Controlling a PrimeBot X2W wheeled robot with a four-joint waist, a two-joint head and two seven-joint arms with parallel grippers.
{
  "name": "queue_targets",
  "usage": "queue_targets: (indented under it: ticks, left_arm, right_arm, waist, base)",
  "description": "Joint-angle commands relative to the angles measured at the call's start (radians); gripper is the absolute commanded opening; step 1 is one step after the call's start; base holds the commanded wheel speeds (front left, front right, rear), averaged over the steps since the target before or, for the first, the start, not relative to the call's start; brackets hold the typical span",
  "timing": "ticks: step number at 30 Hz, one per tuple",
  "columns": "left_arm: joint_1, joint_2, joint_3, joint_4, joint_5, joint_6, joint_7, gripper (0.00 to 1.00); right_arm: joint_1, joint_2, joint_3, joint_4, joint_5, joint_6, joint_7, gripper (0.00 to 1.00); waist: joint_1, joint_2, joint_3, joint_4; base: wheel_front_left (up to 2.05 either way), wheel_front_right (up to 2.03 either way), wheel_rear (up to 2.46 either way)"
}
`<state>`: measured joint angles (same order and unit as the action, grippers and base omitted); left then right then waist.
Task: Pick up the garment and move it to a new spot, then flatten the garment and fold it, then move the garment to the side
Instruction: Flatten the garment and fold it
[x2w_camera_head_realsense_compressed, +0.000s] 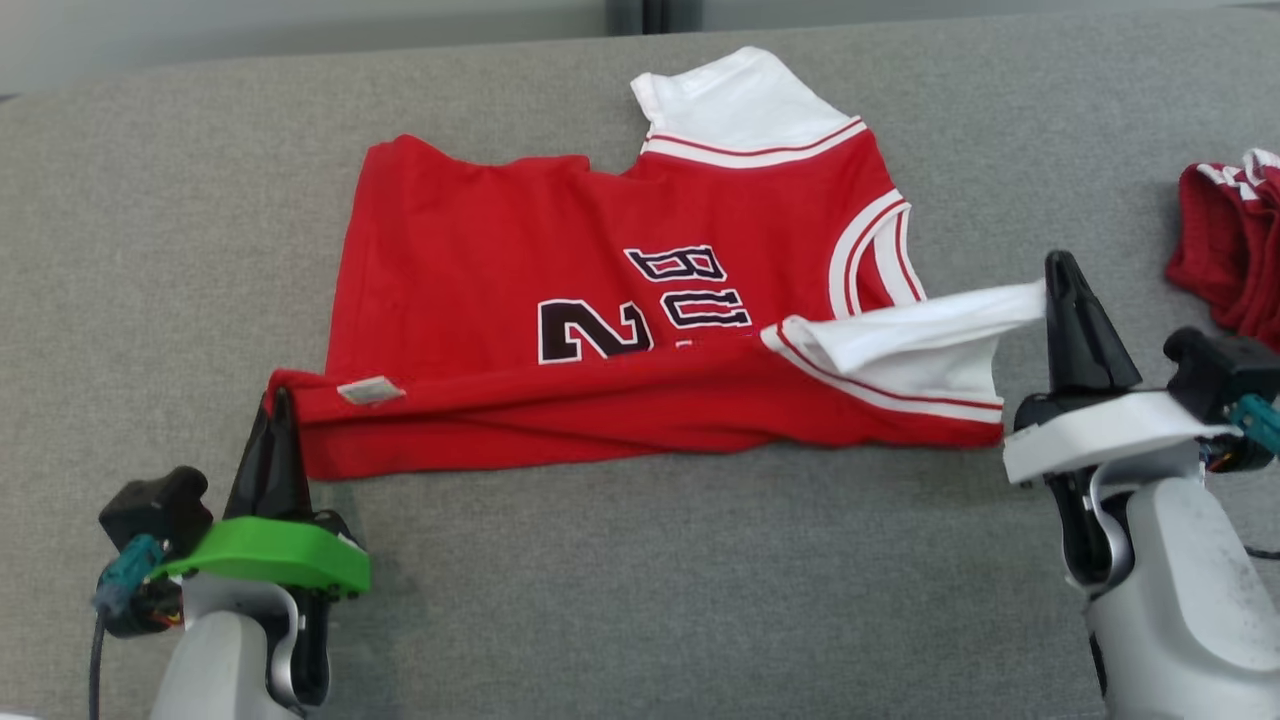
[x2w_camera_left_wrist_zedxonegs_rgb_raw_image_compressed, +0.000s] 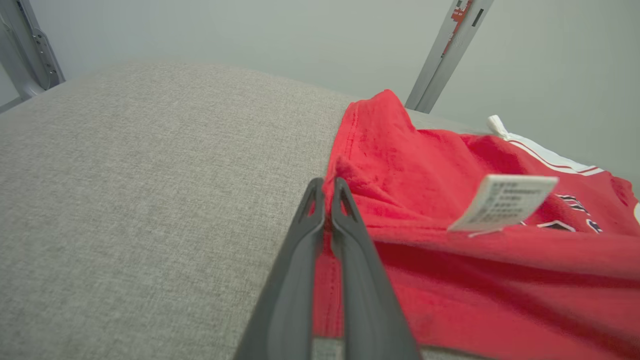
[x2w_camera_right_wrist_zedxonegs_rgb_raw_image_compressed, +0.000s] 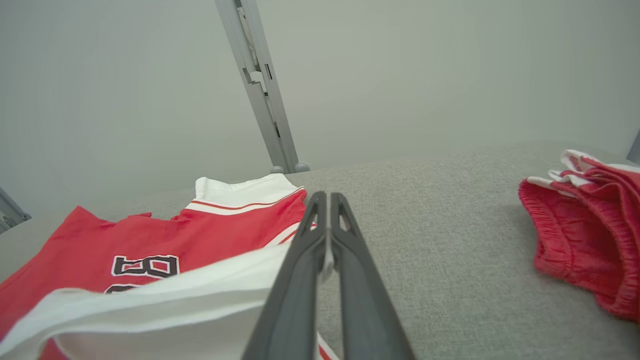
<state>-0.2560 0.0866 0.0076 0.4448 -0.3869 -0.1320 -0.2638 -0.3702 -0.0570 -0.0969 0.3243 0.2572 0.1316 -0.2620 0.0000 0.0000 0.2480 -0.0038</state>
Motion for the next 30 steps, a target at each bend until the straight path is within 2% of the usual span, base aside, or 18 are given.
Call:
queue_targets:
  ticks: [1,11,12,13,14,15,16,22,30]
  left_arm:
    - [-0.032,0.018,0.000,0.021,-0.008,0.002,-0.001,0.00]
    - [-0.166,0.046,-0.012,0.091,-0.025,0.002,-0.001,0.00]
    - [-0.172,0.046,-0.014,0.091,-0.026,0.002,-0.001,0.19]
    - [-0.175,0.044,-0.013,0.094,-0.028,0.002,-0.001,0.70]
    - [-0.178,0.040,-0.011,0.093,-0.030,0.002,-0.001,1.00]
    - [-0.182,0.037,-0.009,0.082,-0.033,0.002,-0.001,1.00]
    - [-0.182,0.033,-0.003,0.063,-0.030,0.002,-0.001,1.00]
    - [-0.086,-0.001,0.018,-0.046,-0.005,0.002,0.000,1.00]
    - [-0.020,0.004,-0.016,0.022,-0.001,0.002,0.000,1.00]
  right_arm:
    - [-0.028,-0.006,-0.006,0.025,-0.015,-0.002,-0.004,0.00]
    - [-0.205,-0.002,-0.023,0.129,-0.127,-0.002,-0.004,0.00]
    - [-0.216,-0.002,-0.025,0.134,-0.136,-0.002,-0.004,0.00]
    - [-0.223,-0.001,-0.028,0.136,-0.141,-0.002,-0.004,0.00]
    - [-0.232,0.000,-0.034,0.133,-0.148,-0.002,-0.004,0.03]
    - [-0.238,0.000,-0.042,0.119,-0.152,-0.002,-0.004,0.47]
    - [-0.238,0.001,-0.044,0.107,-0.158,-0.002,-0.004,1.00]
    - [-0.142,0.003,-0.063,0.010,-0.166,-0.002,-0.003,1.00]
    - [0.024,0.003,-0.026,-0.027,-0.166,-0.002,-0.003,1.00]
  waist:
    - [0.0000,0.0000,0.055,0.004]
    - [0.0000,0.0000,0.133,0.003]
    - [0.0000,0.0000,0.137,0.003]
    - [0.0000,0.0000,0.140,0.003]
    - [0.0000,0.0000,0.143,0.004]
    - [0.0000,0.0000,0.147,0.004]
    - [0.0000,0.0000,0.149,0.006]
    - [0.0000,0.0000,0.142,0.014]
    - [0.0000,0.0000,0.127,0.016]
  base:
    - [0.00,0.00,0.00]
    - [0.00,0.00,0.00]
    - [0.00,0.00,0.00]
    - [0.00,0.00,0.00]
    - [0.00,0.00,0.00]
    - [0.00,0.00,0.00]
    - [0.00,0.00,0.00]
    - [0.00,0.00,0.00]
    - [0.00,0.00,0.00]
